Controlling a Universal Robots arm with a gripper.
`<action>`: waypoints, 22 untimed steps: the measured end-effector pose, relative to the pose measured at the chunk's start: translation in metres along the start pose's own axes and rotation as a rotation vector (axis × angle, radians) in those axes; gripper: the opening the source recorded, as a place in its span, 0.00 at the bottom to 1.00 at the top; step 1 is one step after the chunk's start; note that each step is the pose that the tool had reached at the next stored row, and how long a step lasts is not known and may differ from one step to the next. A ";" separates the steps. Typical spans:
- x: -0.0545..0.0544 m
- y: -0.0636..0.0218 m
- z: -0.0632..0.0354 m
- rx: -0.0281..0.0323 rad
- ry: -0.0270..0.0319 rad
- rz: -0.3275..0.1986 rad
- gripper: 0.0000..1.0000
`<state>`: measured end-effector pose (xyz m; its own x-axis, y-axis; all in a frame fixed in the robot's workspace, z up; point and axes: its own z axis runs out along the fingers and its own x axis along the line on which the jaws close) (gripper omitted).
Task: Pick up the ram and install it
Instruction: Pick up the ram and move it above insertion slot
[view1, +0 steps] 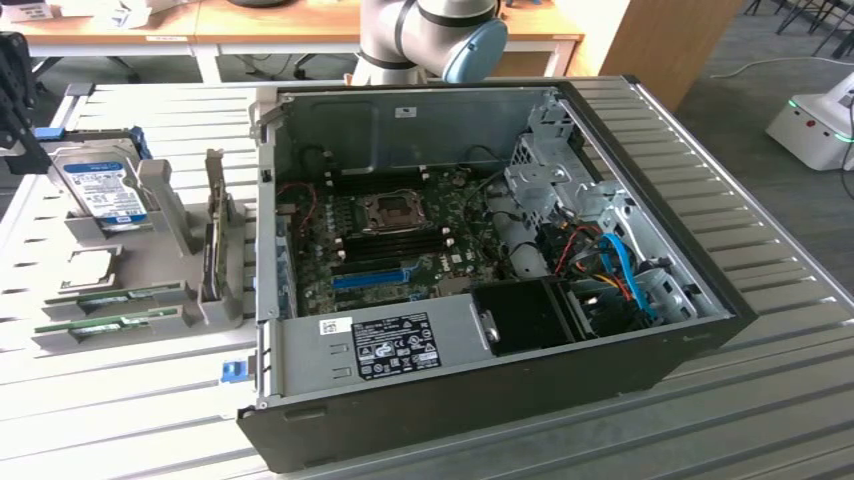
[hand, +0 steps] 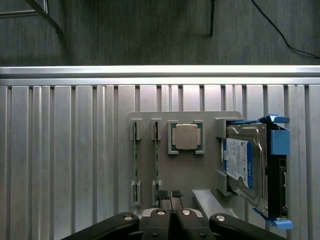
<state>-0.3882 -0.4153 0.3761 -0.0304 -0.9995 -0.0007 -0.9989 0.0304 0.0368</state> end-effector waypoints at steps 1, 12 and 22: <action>0.000 0.0000 0.0000 0.0000 0.0000 0.000 0.11; 0.000 0.0000 0.0001 0.0001 0.0000 0.000 0.24; 0.000 -0.0003 0.0079 0.0005 -0.0066 0.000 0.24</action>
<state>-0.3882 -0.4152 0.3682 -0.0306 -0.9995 -0.0073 -0.9989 0.0303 0.0363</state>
